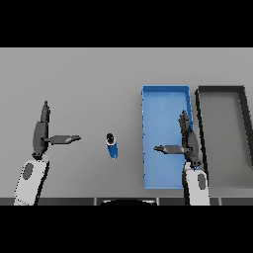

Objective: Pick up the blue pipe and place it into the blue bin.

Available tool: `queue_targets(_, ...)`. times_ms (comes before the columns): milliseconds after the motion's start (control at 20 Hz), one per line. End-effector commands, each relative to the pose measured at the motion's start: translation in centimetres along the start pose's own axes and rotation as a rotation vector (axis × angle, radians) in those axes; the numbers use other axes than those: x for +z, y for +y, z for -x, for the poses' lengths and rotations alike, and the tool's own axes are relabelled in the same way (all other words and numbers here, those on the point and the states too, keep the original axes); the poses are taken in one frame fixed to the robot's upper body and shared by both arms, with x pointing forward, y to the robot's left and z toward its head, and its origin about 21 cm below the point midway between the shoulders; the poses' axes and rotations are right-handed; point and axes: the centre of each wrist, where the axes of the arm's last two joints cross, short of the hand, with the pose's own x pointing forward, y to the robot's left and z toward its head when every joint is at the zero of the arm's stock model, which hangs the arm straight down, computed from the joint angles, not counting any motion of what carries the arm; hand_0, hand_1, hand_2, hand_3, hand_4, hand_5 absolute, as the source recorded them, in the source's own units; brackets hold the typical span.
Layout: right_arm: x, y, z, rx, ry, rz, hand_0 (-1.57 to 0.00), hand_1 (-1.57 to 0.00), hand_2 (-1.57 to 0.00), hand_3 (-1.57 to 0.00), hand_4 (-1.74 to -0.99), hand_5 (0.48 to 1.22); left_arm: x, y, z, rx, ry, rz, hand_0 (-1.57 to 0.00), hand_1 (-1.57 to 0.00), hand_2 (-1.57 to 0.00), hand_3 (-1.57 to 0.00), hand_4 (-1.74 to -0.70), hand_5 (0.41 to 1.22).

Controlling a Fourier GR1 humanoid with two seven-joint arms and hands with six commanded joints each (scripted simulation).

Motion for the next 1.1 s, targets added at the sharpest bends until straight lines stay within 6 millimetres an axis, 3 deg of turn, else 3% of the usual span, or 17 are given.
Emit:
queue_targets(0,0.0,-0.1,0.0,0.000,0.000,0.001,0.00,0.00,0.00,0.00,-1.210,0.594,0.0,-0.1,0.0,0.001,-0.005,0.000,0.00,0.00,0.00,0.00,-0.97,0.594)
queue_targets(250,-0.1,-0.5,-0.2,-0.002,0.001,-0.001,0.00,0.00,0.00,0.00,-1.210,0.594,-0.1,-0.7,-0.2,0.002,-0.006,0.006,0.00,0.00,0.00,0.00,-0.97,0.594)
queue_targets(300,0.1,-1.5,-0.8,0.150,-0.063,-0.061,0.00,0.00,0.00,0.00,-1.210,0.594,0.1,0.3,-0.5,-0.079,-0.055,0.151,0.00,0.00,0.00,0.00,-0.97,0.594)
queue_targets(400,1.2,-2.1,-1.3,0.294,-0.116,-0.119,0.00,0.00,0.00,0.00,-1.198,0.589,0.0,2.1,-0.5,-0.145,-0.074,0.296,0.00,0.00,0.00,0.00,-0.97,0.596)
queue_targets(600,1.6,-1.9,-1.5,0.352,-0.106,-0.159,0.00,0.00,0.00,0.00,-1.191,0.587,0.0,2.9,-0.8,-0.179,-0.086,0.388,0.00,0.00,0.00,0.00,-0.97,0.598)
queue_targets(800,1.8,-2.1,-1.9,0.347,-0.103,-0.162,0.00,0.00,0.00,0.00,-1.187,0.579,1.6,2.6,-1.4,-0.168,-0.133,0.522,0.00,0.00,0.00,0.00,-0.98,0.583)
queue_targets(1050,1.5,-1.5,-2.2,0.321,-0.106,-0.168,0.00,0.00,0.00,0.00,-1.225,0.580,3.7,-0.5,-2.5,-0.239,-0.055,0.711,0.00,0.00,0.00,0.00,-1.02,0.512)
